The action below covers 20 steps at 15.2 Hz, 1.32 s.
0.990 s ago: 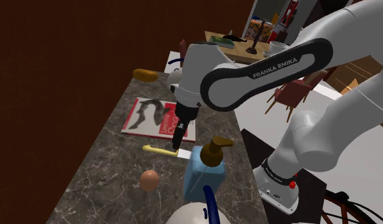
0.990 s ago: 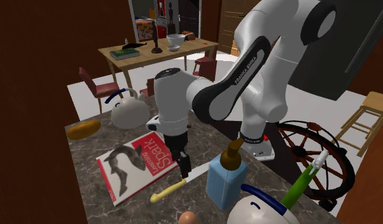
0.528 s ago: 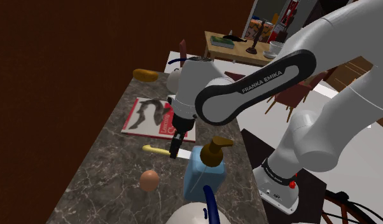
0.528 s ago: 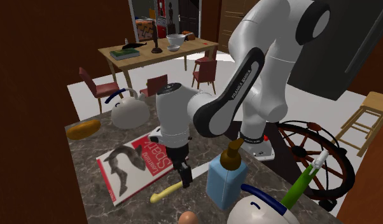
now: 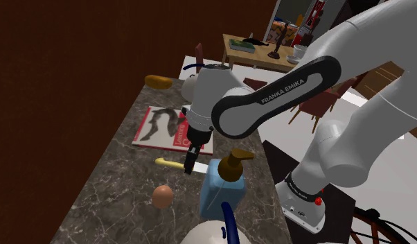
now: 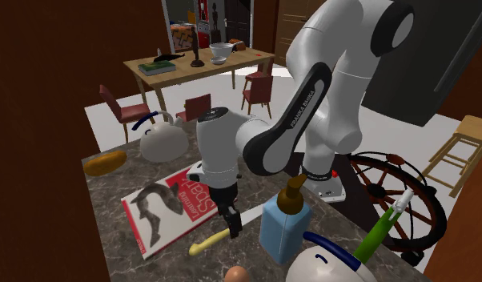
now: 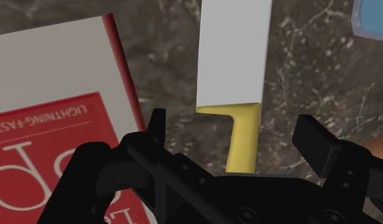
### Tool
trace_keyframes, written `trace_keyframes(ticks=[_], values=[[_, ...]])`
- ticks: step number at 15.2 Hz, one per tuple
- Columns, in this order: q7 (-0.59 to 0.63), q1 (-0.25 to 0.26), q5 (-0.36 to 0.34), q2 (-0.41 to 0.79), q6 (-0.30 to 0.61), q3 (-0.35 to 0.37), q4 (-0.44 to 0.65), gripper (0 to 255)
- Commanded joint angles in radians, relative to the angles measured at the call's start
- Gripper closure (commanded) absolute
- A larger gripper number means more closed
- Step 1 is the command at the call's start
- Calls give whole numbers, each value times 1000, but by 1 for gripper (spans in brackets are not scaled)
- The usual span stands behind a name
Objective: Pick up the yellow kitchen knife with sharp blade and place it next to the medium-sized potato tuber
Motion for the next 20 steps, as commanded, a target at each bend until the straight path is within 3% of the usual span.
trace_keyframes(ticks=[1, 10, 20], values=[[0, 0, 0, 0, 0, 0, 0, 255], [0, -1, 0, 0, 0, 1, 0, 255], [27, -7, -16, -94, -151, -12, 58, 255]])
